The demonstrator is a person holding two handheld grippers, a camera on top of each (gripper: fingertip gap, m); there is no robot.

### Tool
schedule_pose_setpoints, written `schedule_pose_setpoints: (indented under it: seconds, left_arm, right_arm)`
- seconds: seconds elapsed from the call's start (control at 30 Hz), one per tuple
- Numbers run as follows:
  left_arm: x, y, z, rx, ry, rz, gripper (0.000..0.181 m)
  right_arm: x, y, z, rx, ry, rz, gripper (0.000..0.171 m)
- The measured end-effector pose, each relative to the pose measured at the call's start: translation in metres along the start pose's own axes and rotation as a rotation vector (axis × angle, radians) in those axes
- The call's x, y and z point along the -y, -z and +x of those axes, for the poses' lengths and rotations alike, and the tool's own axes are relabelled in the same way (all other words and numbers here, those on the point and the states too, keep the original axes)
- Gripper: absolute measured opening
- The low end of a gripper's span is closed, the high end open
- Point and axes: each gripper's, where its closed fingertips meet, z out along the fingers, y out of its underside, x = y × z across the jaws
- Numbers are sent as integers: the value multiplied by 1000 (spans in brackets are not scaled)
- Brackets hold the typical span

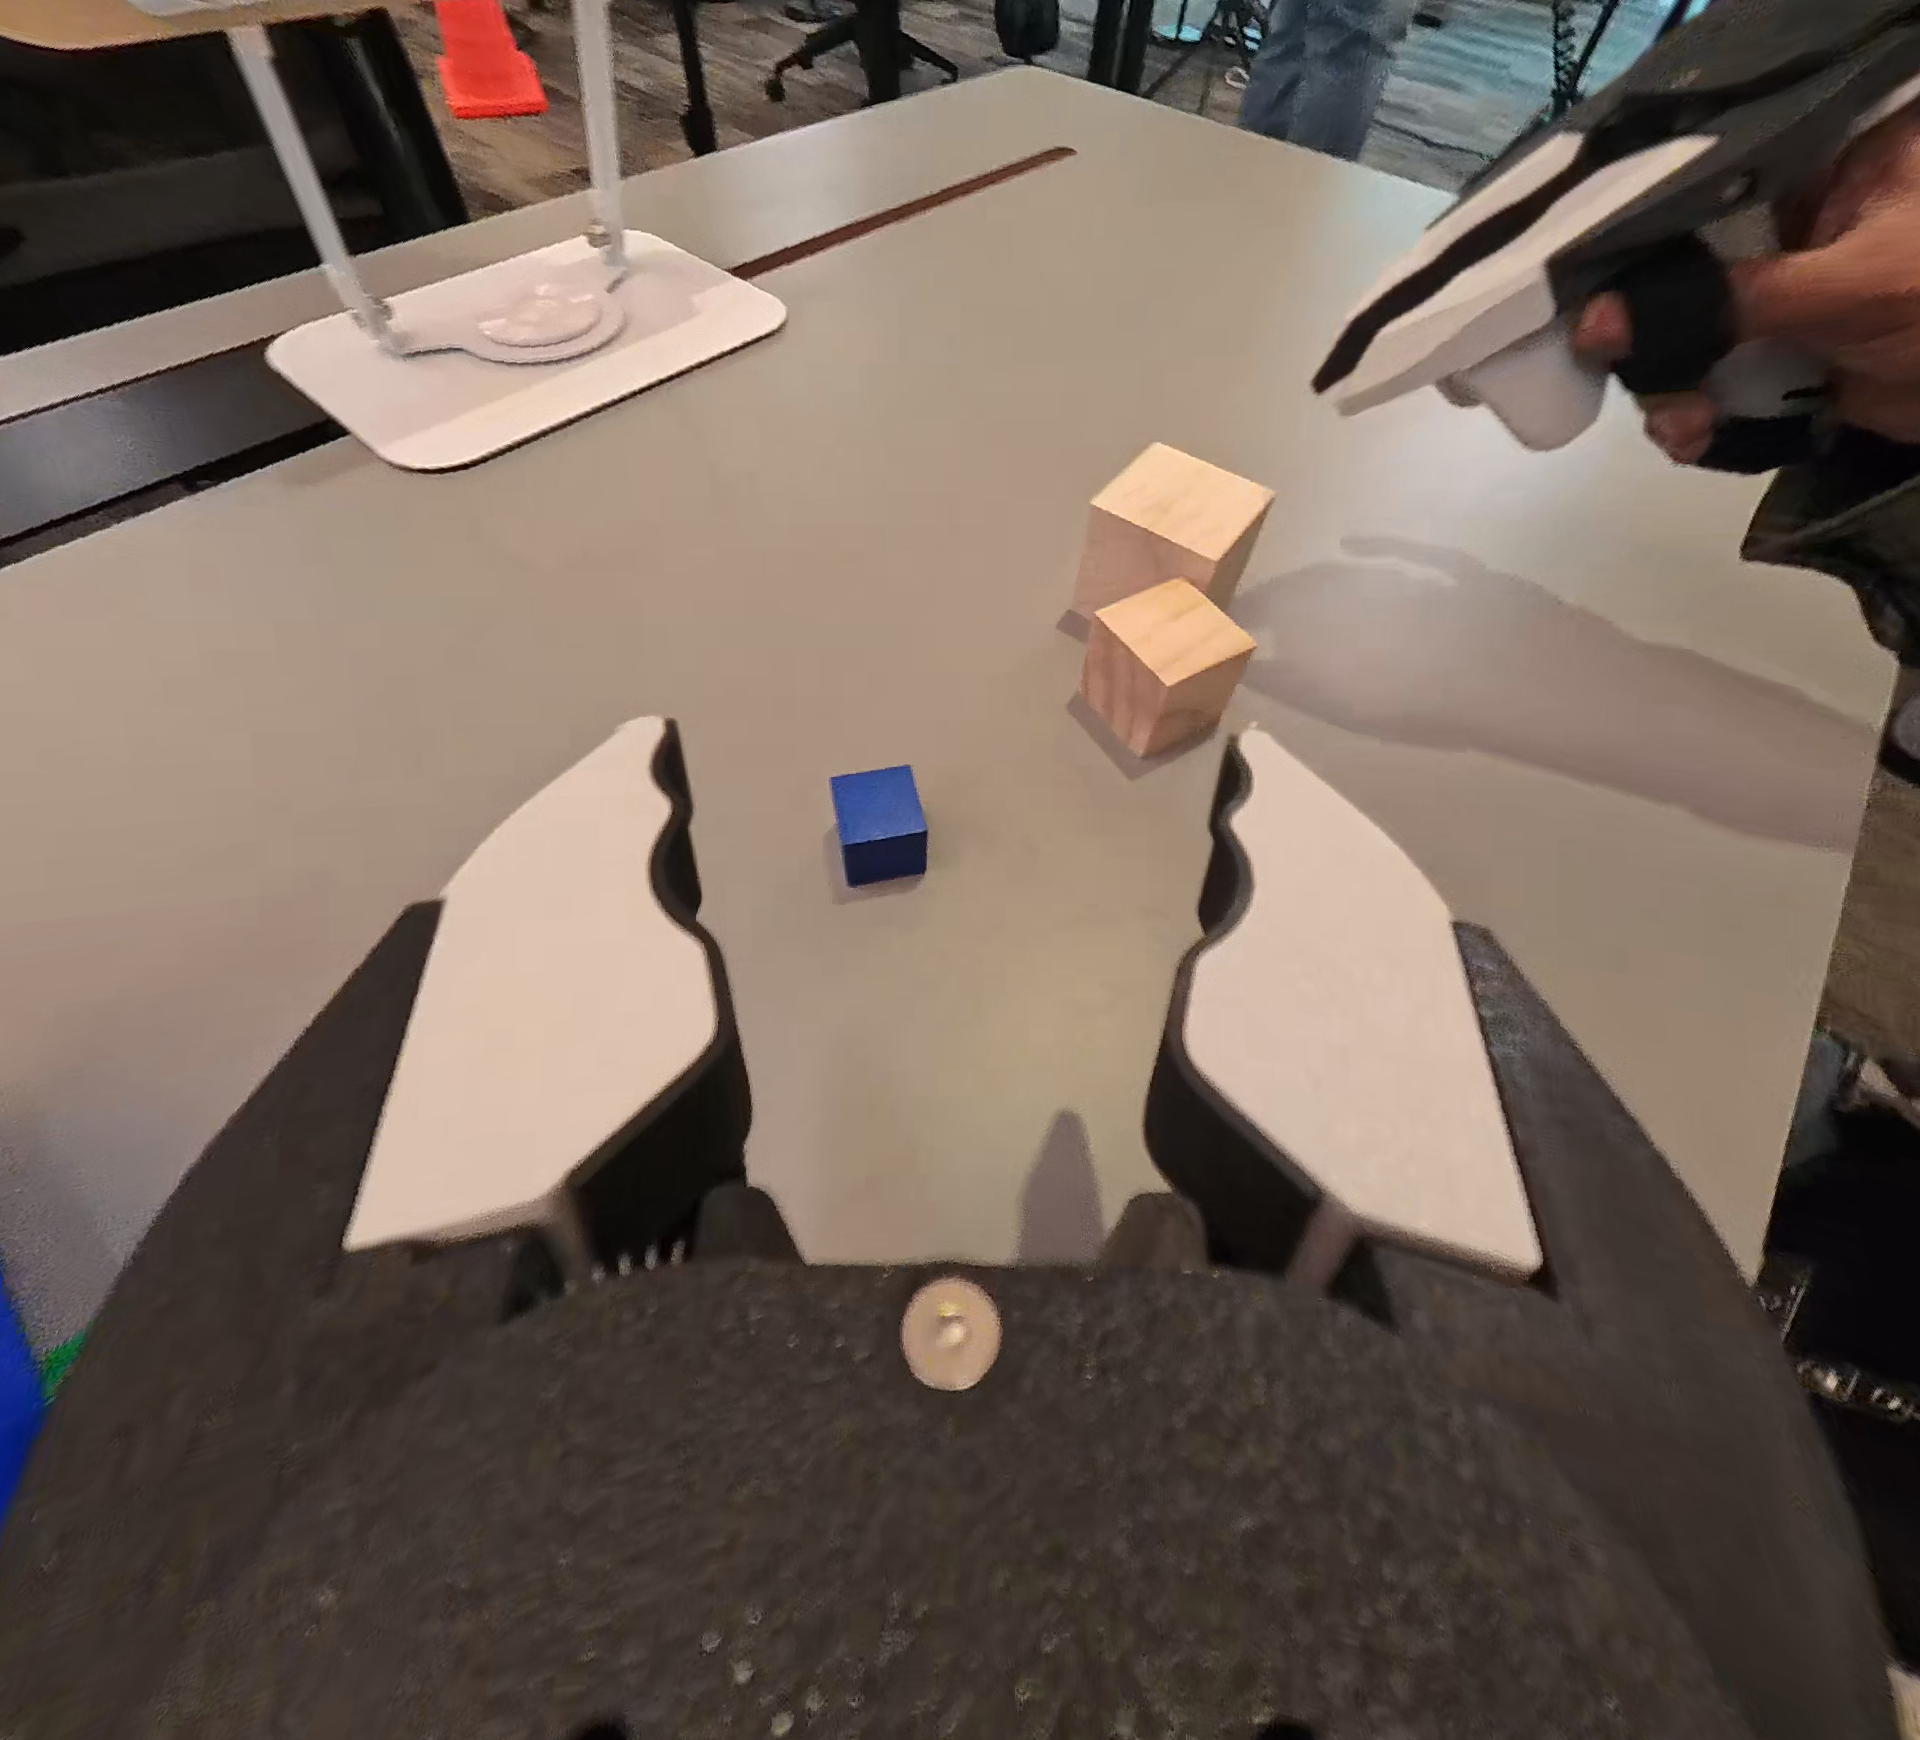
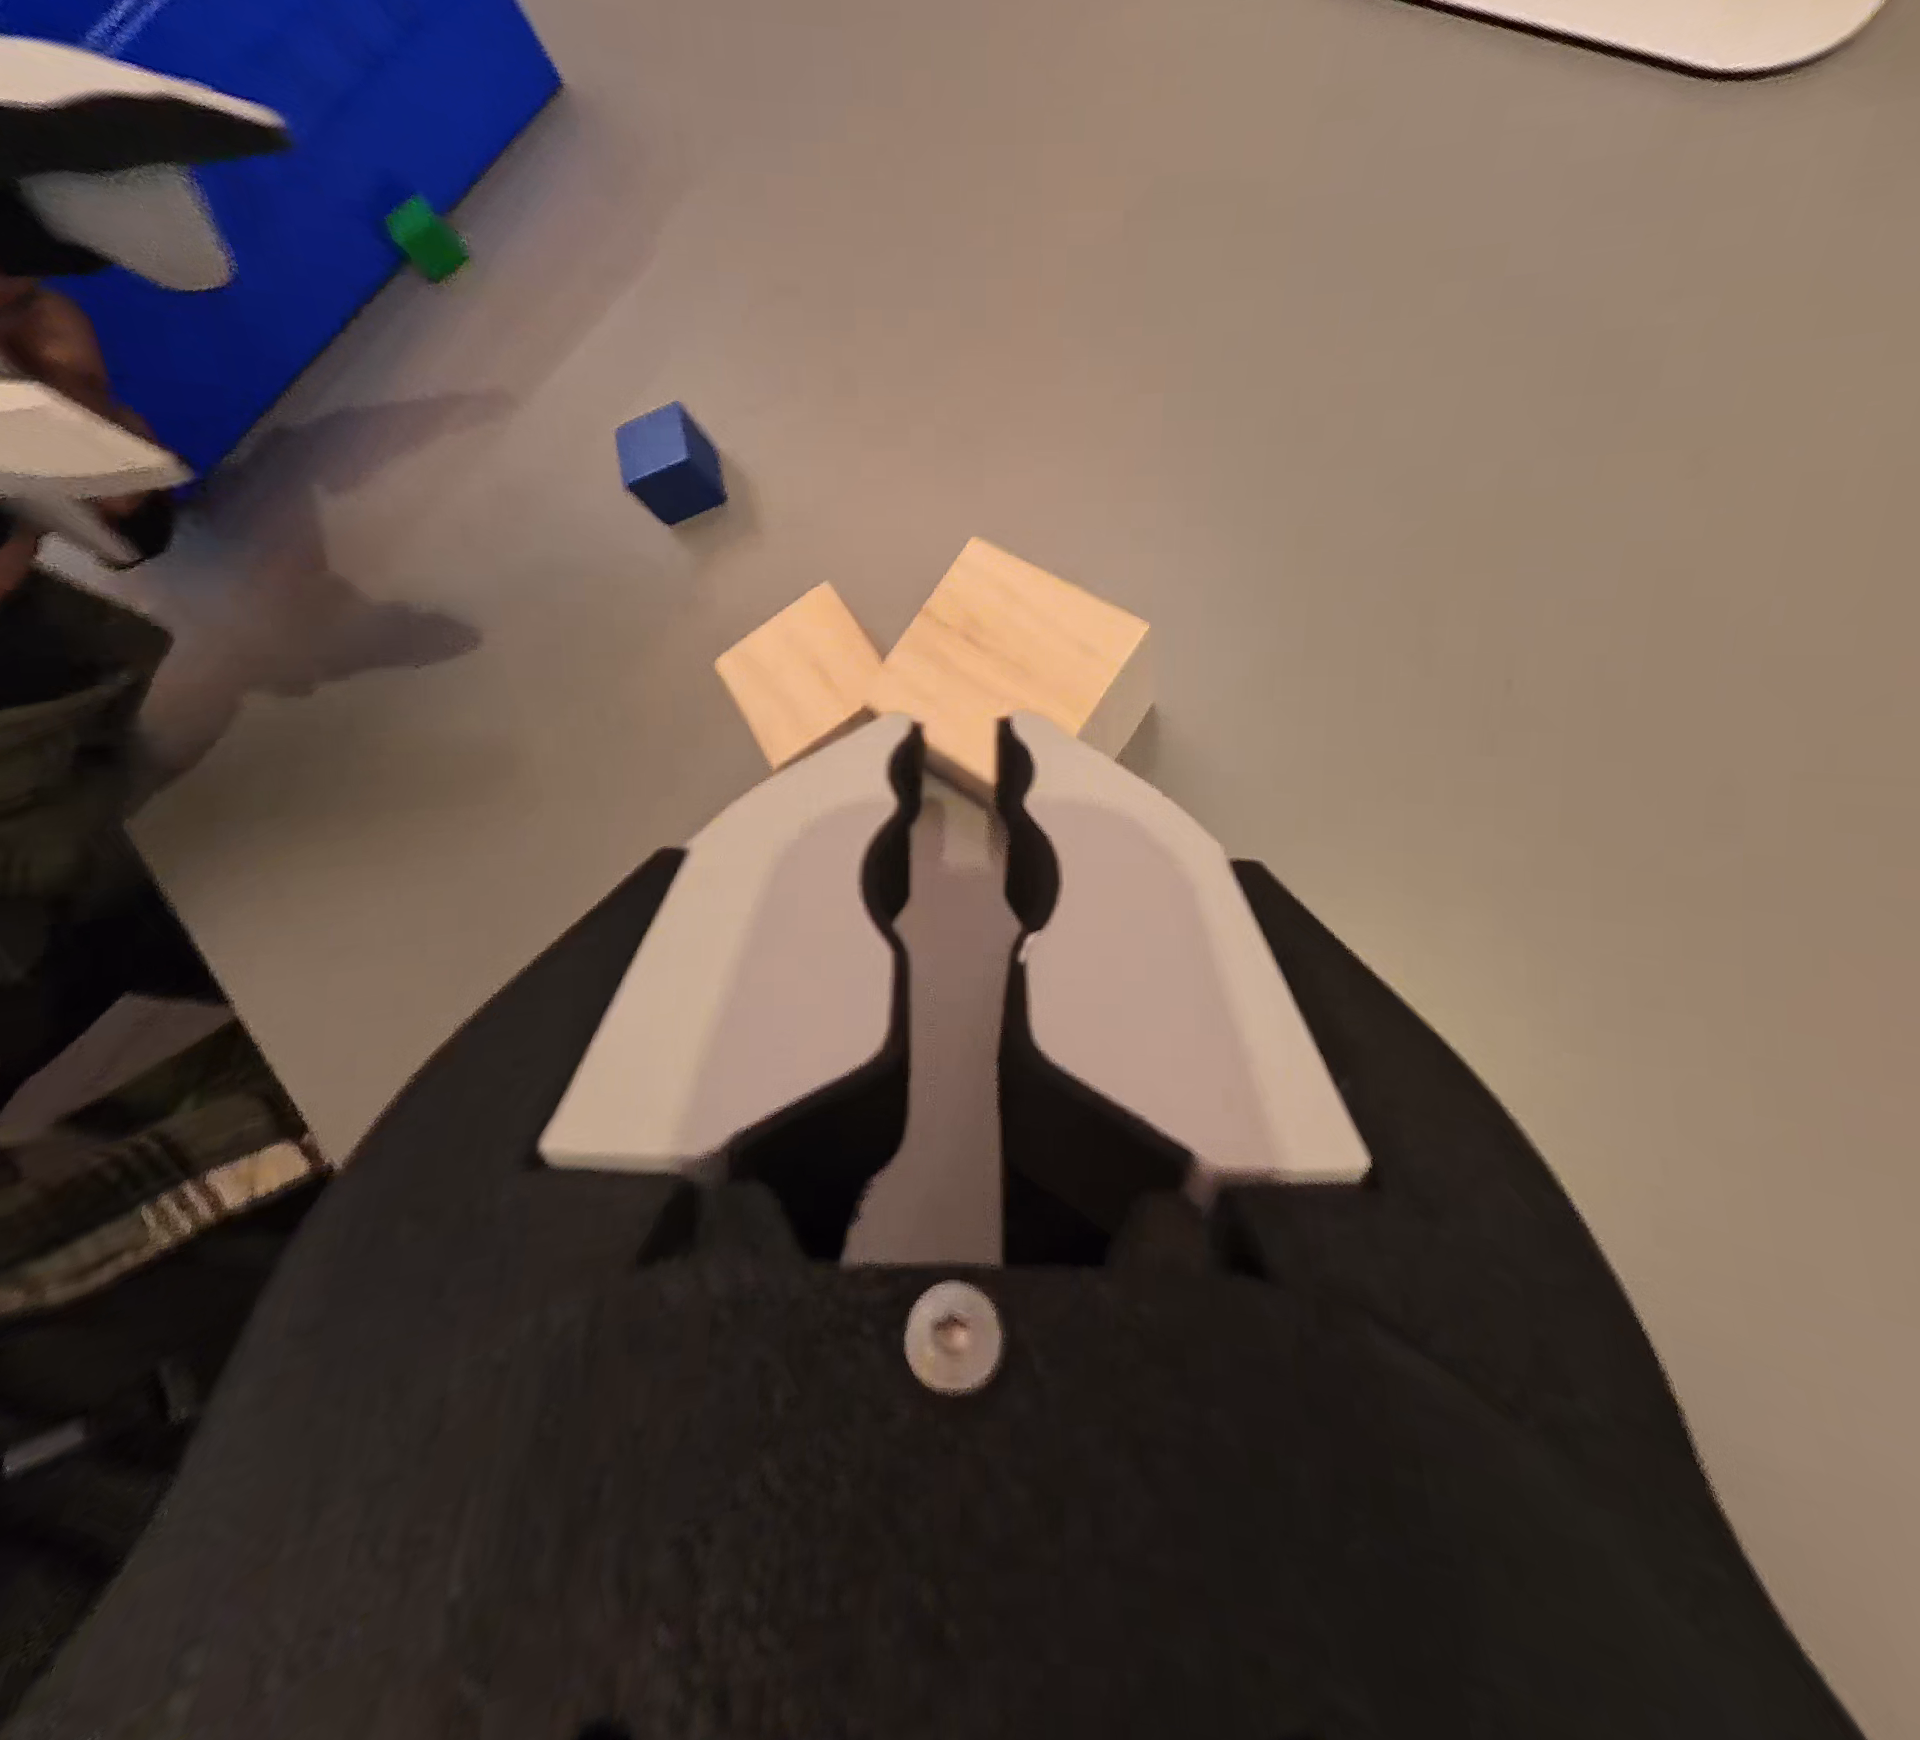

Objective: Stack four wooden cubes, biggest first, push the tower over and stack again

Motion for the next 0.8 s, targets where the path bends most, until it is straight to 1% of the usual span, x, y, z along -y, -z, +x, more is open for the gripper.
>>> schedule_pose_setpoints:
  seconds: [0.07,0.1,0.27,0.3,0.4,0.57,0.67,0.8]
  left_arm:
    - [-3,-7,10,-37,-40,-17,94]
    - [-5,-11,16,-63,-60,-27,93]
    - [-21,-33,43,-191,-178,-126,90]
    - [-23,-38,46,-213,-202,-142,88]
    - [-25,-55,55,-314,-257,-194,83]
    - [-26,-80,68,-503,-366,-302,75]
    - [-32,-96,65,-543,-452,-404,72]
    - [-34,-108,61,-543,-558,-552,65]
  right_arm:
    - [-8,12,-5,43,33,25,23]
    - [-13,18,-9,64,61,41,31]
    - [-34,49,-19,116,247,179,80]
    - [-39,56,-22,132,295,210,85]
    - [-56,71,-22,148,359,224,93]
    - [-78,86,-19,175,411,214,99]
    - [-82,92,-17,181,406,237,98]
    - [-87,95,-13,177,403,232,98]
